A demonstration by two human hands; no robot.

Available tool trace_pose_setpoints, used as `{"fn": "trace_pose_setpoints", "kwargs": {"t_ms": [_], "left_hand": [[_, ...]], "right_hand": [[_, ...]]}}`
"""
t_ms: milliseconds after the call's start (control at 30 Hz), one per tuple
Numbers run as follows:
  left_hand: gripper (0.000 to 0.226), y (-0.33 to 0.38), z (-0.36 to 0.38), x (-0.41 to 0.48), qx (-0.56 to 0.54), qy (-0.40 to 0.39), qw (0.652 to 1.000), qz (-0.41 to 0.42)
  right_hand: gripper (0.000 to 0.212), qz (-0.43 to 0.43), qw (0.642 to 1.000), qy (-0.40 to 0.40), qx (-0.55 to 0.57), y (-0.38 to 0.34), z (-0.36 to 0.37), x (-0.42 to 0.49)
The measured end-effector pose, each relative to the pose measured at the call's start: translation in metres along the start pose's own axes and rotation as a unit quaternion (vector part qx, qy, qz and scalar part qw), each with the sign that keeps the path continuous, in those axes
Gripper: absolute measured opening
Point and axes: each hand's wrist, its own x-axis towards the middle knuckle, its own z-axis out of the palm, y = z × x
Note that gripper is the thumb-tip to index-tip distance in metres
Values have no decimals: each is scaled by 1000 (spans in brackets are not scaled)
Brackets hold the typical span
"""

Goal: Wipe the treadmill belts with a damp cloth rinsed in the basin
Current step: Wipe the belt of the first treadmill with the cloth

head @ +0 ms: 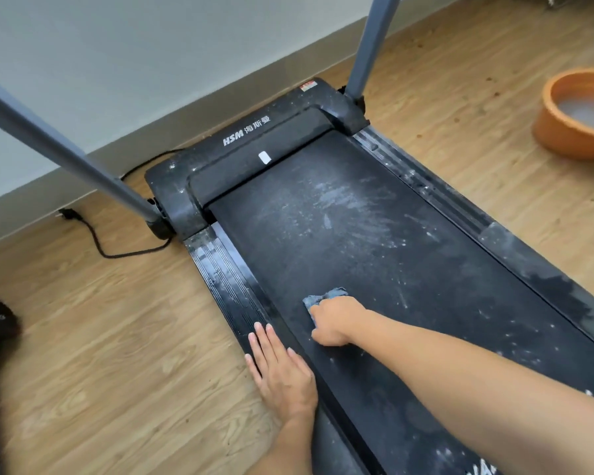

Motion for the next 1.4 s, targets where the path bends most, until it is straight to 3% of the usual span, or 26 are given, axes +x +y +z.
{"fn": "trace_pose_setpoints", "kwargs": {"t_ms": [133,200,267,333,433,500,733,933,1233,1400], "left_hand": [[67,0,1,1,18,15,1000,3],[69,-1,1,-1,27,23,999,8],[70,-1,2,0,33,32,999,9],[70,1,3,0,36,41,998,10],[67,-1,5,-1,38,46,998,6],[65,-3,6,-1,42,47,998,7],[60,-7,9,-1,40,58,997,17],[61,-5,8,-3,32,68,997,22],[59,-5,9,-4,20,82,996,-27],[58,-7,9,-4,24,82,996,-23]], "right_hand": [[32,-59,993,51,-93,8,3,10],[23,-82,989,105,-70,19,10,7],[29,-125,956,261,-44,29,25,5],[48,-141,932,334,-26,32,49,6],[81,-145,949,280,12,25,89,7],[85,-142,953,269,-4,20,106,5],[74,-235,943,233,-33,20,95,20],[75,-195,956,218,-28,-13,38,87],[73,-255,938,225,-69,44,181,-95],[69,-216,940,256,-62,19,96,22]]}}
